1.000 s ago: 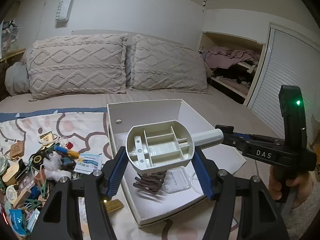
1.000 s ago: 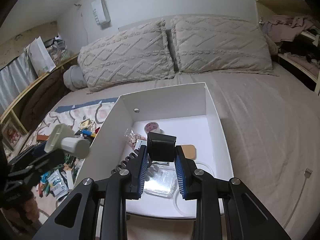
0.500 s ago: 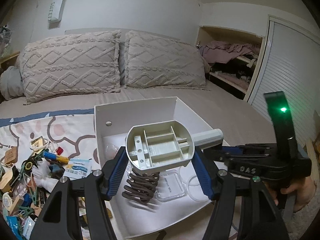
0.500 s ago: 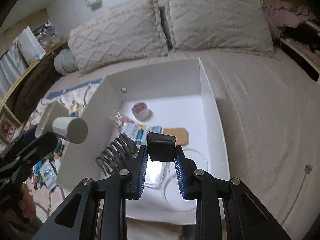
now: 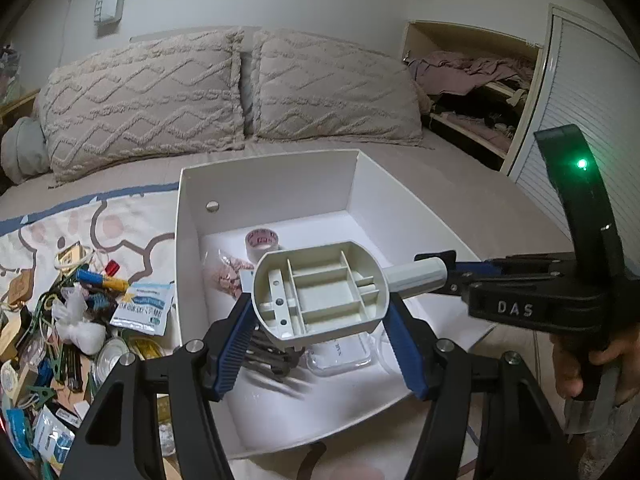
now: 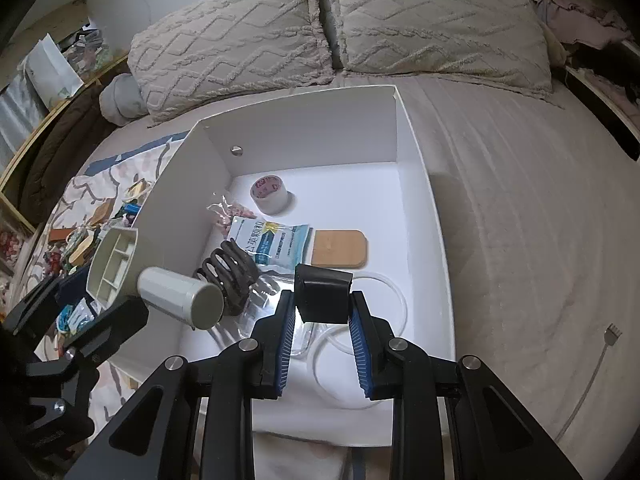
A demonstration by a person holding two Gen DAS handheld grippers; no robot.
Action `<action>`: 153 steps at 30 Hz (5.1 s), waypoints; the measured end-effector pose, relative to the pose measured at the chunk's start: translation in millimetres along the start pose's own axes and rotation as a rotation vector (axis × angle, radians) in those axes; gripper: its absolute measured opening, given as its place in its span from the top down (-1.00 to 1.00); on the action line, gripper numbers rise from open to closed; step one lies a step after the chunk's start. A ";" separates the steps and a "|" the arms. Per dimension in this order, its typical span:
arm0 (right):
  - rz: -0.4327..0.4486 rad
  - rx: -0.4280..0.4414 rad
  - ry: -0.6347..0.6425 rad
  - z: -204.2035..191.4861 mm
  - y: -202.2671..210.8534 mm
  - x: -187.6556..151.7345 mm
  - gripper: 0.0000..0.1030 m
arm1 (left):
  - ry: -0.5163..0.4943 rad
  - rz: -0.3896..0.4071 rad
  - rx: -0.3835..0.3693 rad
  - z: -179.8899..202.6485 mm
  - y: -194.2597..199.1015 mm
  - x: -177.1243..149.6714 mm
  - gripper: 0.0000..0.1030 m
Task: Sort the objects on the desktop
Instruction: 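Open the right gripper to drop the black clip into the box, then open the left gripper to release the grey holder into the box, then withdraw both open tools up and away from the box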
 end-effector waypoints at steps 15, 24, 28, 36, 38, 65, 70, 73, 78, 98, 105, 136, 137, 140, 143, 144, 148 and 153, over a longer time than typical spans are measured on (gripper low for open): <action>-0.055 -0.003 0.020 1.8 -11.2 -3.5 0.46 | 0.045 -0.084 0.005 0.5 -1.8 -11.0 -0.25; -0.046 -0.002 0.050 -5.0 -8.4 -4.3 0.47 | 0.060 -0.120 0.037 -2.0 0.3 -14.6 -0.25; -0.052 -0.007 0.051 -5.0 -9.8 -5.4 0.46 | 0.079 -0.139 0.037 -5.7 0.7 -18.0 -0.25; -0.049 -0.009 0.051 -5.6 -9.2 -5.5 0.46 | 0.082 -0.159 0.047 -7.0 3.0 -22.9 -0.25; -0.051 -0.010 0.053 -5.8 -9.3 -5.3 0.46 | 0.087 -0.162 0.051 -8.5 4.4 -23.5 -0.25; -0.062 -0.020 0.086 -12.4 -14.1 -8.6 0.46 | 0.126 -0.167 0.051 -13.4 5.3 -27.9 -0.25; -0.061 -0.019 0.087 -13.0 -13.8 -9.0 0.46 | 0.132 -0.167 0.055 -13.2 5.8 -28.2 -0.27; -0.061 -0.019 0.087 -13.2 -13.8 -9.1 0.46 | 0.138 -0.161 0.061 -15.3 8.0 -26.8 -0.41; -0.062 -0.020 0.087 -13.3 -14.0 -9.1 0.46 | 0.141 -0.155 0.062 -16.8 10.4 -25.9 -0.41; -0.065 -0.018 0.097 -17.4 -13.8 -10.9 0.46 | 0.120 -0.148 0.072 -14.7 16.4 -25.1 -0.41; -0.061 -0.012 0.101 -19.0 -14.6 -11.5 0.46 | 0.098 -0.133 0.080 -13.9 23.5 -22.6 -0.41; 0.122 -0.074 0.060 -9.0 4.6 -5.4 -1.00 | 0.097 -0.070 0.125 -26.4 40.6 -18.3 -0.93; 0.122 -0.075 0.061 -9.1 4.7 -6.1 -1.00 | 0.099 -0.066 0.124 -27.2 41.7 -18.2 -0.93; 0.122 -0.078 0.060 -9.0 4.4 -7.4 -1.00 | 0.095 -0.058 0.125 -29.6 45.0 -18.1 -0.93; 0.125 -0.082 0.054 -8.4 5.1 -8.6 -1.00 | 0.091 -0.052 0.129 -33.4 48.9 -17.5 -0.93; 0.126 -0.081 0.053 -8.5 5.7 -9.0 -1.00 | 0.090 -0.050 0.131 -34.9 50.6 -17.4 -0.93; 0.148 -0.100 0.056 -10.5 9.5 -8.9 -1.00 | 0.083 -0.040 0.136 -41.0 57.9 -15.7 -0.93; 0.189 -0.123 0.071 -15.3 17.9 -9.4 -1.00 | 0.081 -0.017 0.134 -50.7 70.9 -12.0 -0.93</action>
Point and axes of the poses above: each gripper's, at about its wrist camera, not at the fingertips, and y roughly against the way its jaws point, z to its right, x to its top, the point moved 1 cm from there along -y, roughly the way its jaws point, and after that the axes turned 15 degrees about -x, right-handed, at the moved point
